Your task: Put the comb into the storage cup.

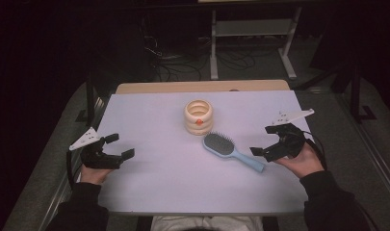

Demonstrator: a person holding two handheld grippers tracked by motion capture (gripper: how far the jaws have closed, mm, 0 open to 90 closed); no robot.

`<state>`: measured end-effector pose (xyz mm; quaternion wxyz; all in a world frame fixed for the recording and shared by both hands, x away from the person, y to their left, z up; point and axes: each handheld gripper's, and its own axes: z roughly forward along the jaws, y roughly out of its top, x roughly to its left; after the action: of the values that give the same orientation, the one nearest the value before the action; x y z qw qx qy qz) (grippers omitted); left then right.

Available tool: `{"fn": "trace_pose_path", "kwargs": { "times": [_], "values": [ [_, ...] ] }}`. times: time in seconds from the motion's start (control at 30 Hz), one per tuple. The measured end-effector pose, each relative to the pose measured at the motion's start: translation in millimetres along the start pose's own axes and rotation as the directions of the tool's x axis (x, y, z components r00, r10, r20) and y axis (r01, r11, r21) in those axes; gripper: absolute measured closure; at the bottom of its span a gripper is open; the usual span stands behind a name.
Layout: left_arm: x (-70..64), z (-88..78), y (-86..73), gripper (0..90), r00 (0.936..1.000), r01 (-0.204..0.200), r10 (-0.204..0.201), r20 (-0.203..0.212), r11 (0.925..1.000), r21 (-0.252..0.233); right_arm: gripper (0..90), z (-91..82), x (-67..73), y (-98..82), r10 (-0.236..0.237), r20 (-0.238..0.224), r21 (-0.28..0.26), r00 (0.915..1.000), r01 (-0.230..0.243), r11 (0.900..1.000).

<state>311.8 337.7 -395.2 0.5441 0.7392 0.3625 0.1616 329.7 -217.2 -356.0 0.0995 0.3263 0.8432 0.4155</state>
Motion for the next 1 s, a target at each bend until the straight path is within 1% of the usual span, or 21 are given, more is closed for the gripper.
{"fn": "trace_pose_path", "kwargs": {
  "times": [0.17,0.4,0.57,0.73,1.0],
  "values": [
    [-0.6,-0.2,0.0,0.0,1.0000,0.001,-0.001,0.001,1.0000,-0.001,0.0,4.8,0.5,4.7,-0.008,-0.005,0.007,1.0000,0.008,1.000],
    [-0.4,-0.1,0.1,0.0,1.0000,0.001,-0.001,0.001,1.0000,-0.002,0.0,13.5,-0.7,6.1,-0.010,-0.010,0.039,0.9999,0.010,0.999],
    [-0.5,0.3,0.2,0.0,1.0000,0.001,-0.001,0.003,1.0000,-0.002,0.0,24.0,-1.5,7.3,-0.019,-0.012,0.072,0.9997,0.020,0.997],
    [-0.4,0.4,0.2,0.0,1.0000,0.004,-0.004,0.004,1.0000,-0.003,0.0,35.7,-2.3,7.7,-0.027,-0.018,0.113,0.9995,0.029,0.993],
    [-0.2,0.7,0.4,0.0,1.0000,0.002,-0.002,0.006,1.0000,-0.003,0.0,52.8,-2.2,7.6,-0.034,-0.031,0.165,0.9989,0.039,0.985]
  ]
}}
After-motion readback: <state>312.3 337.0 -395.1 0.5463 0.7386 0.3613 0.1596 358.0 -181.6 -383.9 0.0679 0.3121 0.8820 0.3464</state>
